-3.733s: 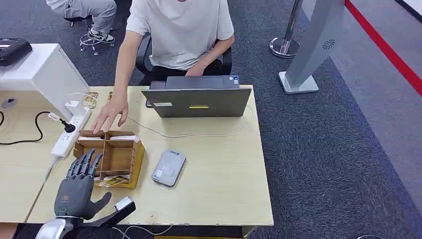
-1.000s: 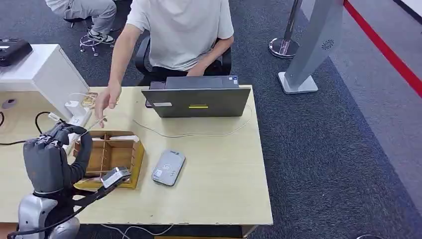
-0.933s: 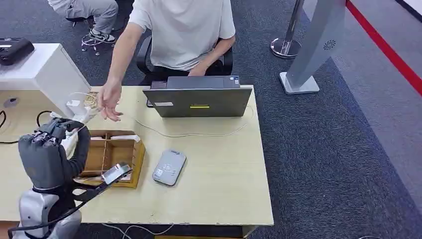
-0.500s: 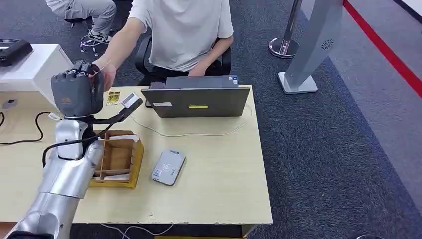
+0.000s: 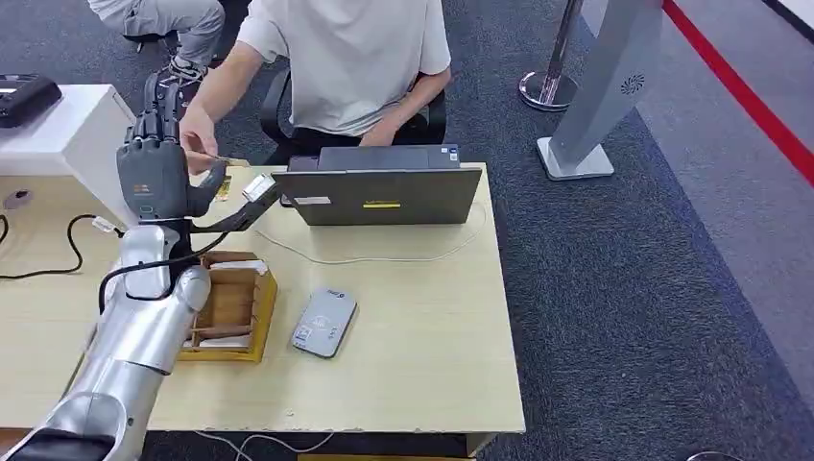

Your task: Pass the card to the sensor for recognition and then transmit it.

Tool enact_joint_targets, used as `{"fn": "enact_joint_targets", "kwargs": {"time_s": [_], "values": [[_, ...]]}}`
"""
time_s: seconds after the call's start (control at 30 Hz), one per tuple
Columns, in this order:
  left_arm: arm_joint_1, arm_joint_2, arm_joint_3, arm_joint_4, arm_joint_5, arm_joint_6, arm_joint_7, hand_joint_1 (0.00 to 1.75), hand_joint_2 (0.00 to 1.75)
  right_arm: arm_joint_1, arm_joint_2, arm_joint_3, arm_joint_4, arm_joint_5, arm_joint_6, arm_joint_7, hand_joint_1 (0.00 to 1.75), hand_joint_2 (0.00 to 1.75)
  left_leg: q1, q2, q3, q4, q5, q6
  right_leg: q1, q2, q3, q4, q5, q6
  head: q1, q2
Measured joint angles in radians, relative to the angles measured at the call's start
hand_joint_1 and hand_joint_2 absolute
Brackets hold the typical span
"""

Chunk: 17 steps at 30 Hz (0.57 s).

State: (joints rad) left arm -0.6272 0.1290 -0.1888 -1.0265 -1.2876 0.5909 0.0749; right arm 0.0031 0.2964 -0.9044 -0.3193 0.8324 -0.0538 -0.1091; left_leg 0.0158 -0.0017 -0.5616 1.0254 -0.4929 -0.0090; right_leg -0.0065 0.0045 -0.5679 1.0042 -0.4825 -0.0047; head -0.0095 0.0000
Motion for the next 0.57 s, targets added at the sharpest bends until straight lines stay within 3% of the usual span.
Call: {"fn": "enact_joint_targets", "kwargs": {"time_s": [0.17, 0.3, 0.37, 0.43, 0.57], "values": [[0.127, 0.08, 0.019, -0.135, 0.144, 0.013, -0.086, 0.0, 1.75, 0.0, -0.002, -0.012, 0.008, -0.021, -0.002, -0.015, 0.0, 0.0, 0.0, 0.003, 0.0, -0.001, -0.001, -0.001, 0.0, 0.004, -0.001, 0.0, -0.001, -0.001, 0.001, 0.0], [0.297, 0.17, 0.113, -0.307, 0.315, 0.031, -0.186, 0.0, 1.75, 0.003, -0.004, -0.029, 0.01, -0.032, 0.003, -0.023, 0.0, 0.0, 0.0, 0.005, 0.001, -0.003, -0.003, -0.003, 0.0, 0.006, -0.002, 0.001, -0.003, -0.003, 0.001, 0.0], [0.396, 0.207, 0.207, -0.389, 0.456, 0.026, -0.261, 0.0, 1.75, 0.003, -0.008, -0.04, 0.01, -0.04, 0.005, -0.03, 0.0, 0.0, 0.001, 0.007, 0.002, -0.004, -0.004, -0.004, 0.0, 0.008, -0.002, 0.001, -0.004, -0.004, 0.001, 0.0], [0.482, 0.219, 0.34, -0.463, 0.669, -0.017, -0.368, 0.0, 1.75, 0.003, -0.013, -0.053, 0.01, -0.047, 0.009, -0.032, 0.0, 0.0, 0.001, 0.008, 0.002, -0.004, -0.004, -0.004, 0.0, 0.009, -0.003, 0.001, -0.005, -0.005, 0.001, 0.0], [0.595, 0.218, 0.6, -0.522, 0.84, -0.085, -0.477, 0.0, 1.75, 0.001, -0.022, -0.074, 0.009, -0.045, 0.018, -0.036, 0.0, 0.0, 0.002, 0.007, 0.001, -0.004, -0.005, -0.006, 0.001, 0.008, -0.003, 0.001, -0.006, -0.006, 0.0, 0.0]]}}
